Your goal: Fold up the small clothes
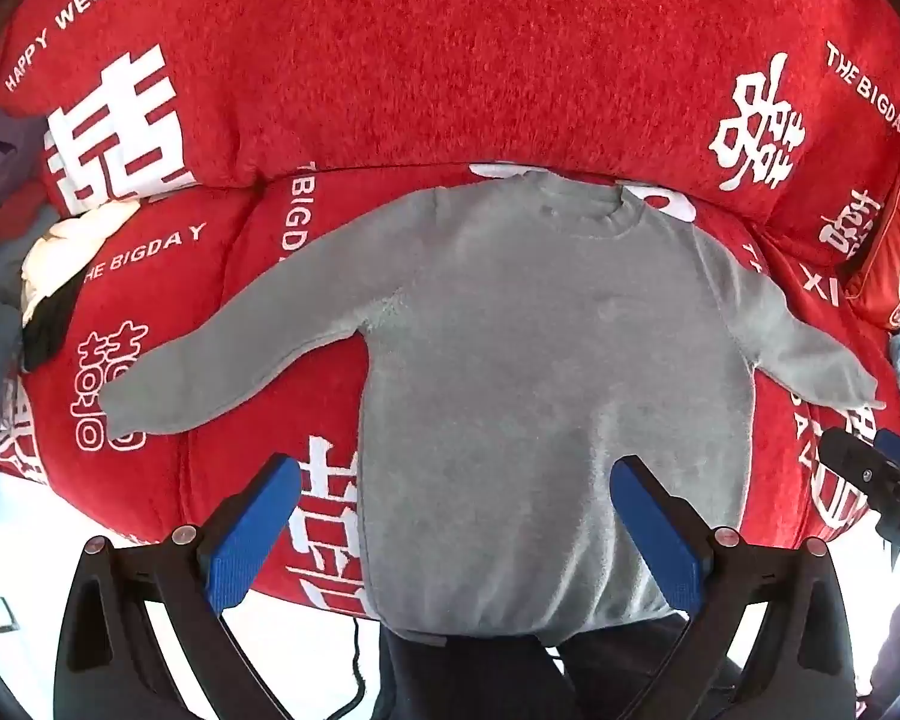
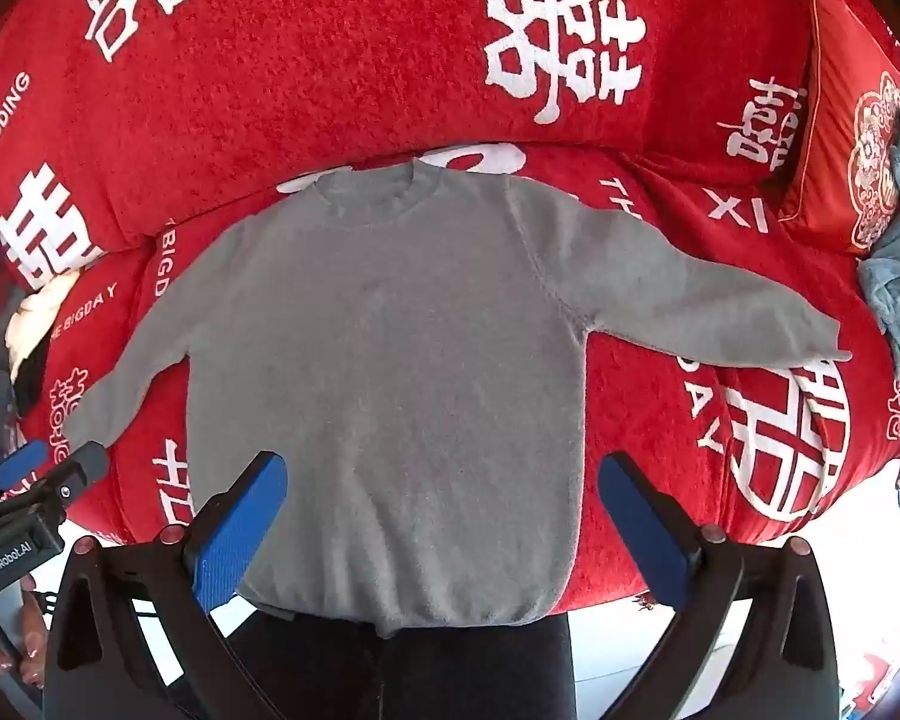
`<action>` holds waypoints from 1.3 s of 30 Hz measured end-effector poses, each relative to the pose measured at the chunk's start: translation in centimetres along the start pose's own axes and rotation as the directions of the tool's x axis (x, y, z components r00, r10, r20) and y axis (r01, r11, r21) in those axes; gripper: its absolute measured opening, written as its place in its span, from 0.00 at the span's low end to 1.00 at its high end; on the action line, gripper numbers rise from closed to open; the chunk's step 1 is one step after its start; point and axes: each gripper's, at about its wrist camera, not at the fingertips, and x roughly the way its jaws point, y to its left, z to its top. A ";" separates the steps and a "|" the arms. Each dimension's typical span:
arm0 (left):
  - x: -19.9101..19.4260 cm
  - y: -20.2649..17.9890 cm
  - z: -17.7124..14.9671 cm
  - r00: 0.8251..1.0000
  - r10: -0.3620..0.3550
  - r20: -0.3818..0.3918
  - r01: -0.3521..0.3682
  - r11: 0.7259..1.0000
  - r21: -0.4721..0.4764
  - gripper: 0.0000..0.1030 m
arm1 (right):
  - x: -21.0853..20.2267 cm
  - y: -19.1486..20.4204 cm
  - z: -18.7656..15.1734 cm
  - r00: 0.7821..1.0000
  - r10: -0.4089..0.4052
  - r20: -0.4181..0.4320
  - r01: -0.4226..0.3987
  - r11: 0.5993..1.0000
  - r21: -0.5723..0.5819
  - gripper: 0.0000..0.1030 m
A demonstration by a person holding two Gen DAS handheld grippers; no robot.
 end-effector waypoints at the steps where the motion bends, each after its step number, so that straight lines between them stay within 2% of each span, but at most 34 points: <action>1: 0.0 0.0 0.0 1.000 -0.001 0.000 0.001 1.000 0.000 1.00 | 0.0 0.0 0.0 1.000 -0.002 -0.001 0.002 1.000 0.001 1.00; 31: 0.0 -0.1 0.2 1.000 0.014 -0.010 -0.014 1.000 0.010 1.00 | -0.2 0.1 0.1 1.000 -0.004 -0.006 0.004 1.000 -0.001 1.00; 39: 0.2 -0.1 0.4 1.000 0.009 -0.014 -0.009 1.000 0.011 1.00 | 0.2 0.0 0.1 1.000 0.001 0.017 -0.001 1.000 -0.013 1.00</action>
